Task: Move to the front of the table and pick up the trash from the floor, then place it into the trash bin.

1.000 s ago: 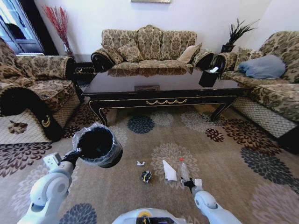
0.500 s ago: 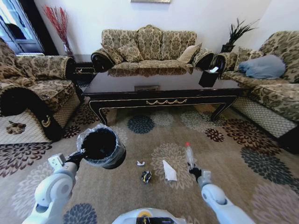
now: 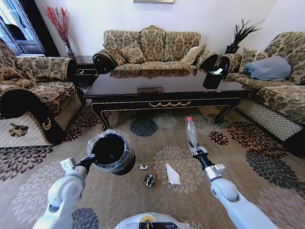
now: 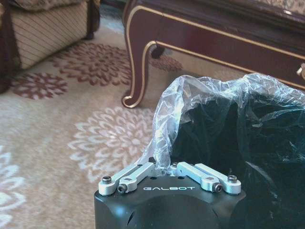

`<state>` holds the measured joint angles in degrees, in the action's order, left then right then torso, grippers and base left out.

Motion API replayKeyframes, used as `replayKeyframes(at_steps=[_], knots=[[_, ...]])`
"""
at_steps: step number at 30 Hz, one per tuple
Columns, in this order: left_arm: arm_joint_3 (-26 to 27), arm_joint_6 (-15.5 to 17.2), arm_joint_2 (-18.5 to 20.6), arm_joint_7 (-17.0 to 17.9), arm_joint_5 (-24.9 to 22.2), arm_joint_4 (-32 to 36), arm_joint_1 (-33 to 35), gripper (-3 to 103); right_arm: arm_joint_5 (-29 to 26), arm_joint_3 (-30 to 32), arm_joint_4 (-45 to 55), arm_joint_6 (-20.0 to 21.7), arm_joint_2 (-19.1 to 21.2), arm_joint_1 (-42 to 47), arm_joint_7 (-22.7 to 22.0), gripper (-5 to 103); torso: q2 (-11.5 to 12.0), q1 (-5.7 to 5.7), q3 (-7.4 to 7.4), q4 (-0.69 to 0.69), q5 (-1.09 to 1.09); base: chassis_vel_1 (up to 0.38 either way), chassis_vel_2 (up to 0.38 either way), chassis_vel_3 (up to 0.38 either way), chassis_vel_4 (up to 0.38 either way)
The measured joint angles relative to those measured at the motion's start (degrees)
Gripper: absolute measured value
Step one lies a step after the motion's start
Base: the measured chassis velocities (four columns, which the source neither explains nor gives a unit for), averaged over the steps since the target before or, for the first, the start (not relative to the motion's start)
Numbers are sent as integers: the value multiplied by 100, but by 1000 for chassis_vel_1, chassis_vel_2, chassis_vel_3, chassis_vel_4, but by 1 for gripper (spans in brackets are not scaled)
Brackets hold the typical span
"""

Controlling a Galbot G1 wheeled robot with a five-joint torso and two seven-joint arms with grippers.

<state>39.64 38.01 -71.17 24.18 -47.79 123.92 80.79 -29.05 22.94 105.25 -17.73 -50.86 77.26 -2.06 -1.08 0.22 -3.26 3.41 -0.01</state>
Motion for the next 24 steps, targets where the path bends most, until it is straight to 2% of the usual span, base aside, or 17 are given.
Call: replayKeyframes(at_steps=[5, 10, 12, 14, 15, 19, 24], knots=[[-367, -84, 209, -94, 22, -369, -379, 3, -103, -296, -9, -189, 62, -342, 0, 25, 0, 0, 0, 1, 1, 0, 0, 0, 0], [-948, -408, 474, -339, 100, -1017, -1233, 3, -145, -817, -276, -317, 165, -965, -44, 25, 0, 0, 0, 2, 2, 0, 0, 0, 0], [-996, -417, 480, -343, 101, -1067, -1307, 3, -149, -864, -301, -320, 176, -1026, -52, 25, 0, 0, 0, 2, 2, 0, 0, 0, 0], [-1277, -441, 475, -359, 99, -1375, -1760, 3, -174, -1212, -526, -322, 223, -1472, -146, 25, 0, 0, -1, 1, 2, 0, 0, 0, 0], [-1277, -441, 475, -359, 99, -1375, -1760, 3, -174, -1212, -526, -322, 223, -1472, -146, 25, 0, 0, -1, 1, 2, 0, 0, 0, 0], [-1687, -520, 324, -362, 121, -1984, -2400, 3, -247, -1859, -971, -323, 249, -2212, -343, 25, 0, 1, -1, 0, 1, 0, 0, 0, 0], [-1908, -649, 146, -365, 192, -2519, -2816, 3, -260, -2344, -1382, -369, 239, -2736, -361, 25, 0, 1, -1, 1, 2, 0, 0, 0, 0]])
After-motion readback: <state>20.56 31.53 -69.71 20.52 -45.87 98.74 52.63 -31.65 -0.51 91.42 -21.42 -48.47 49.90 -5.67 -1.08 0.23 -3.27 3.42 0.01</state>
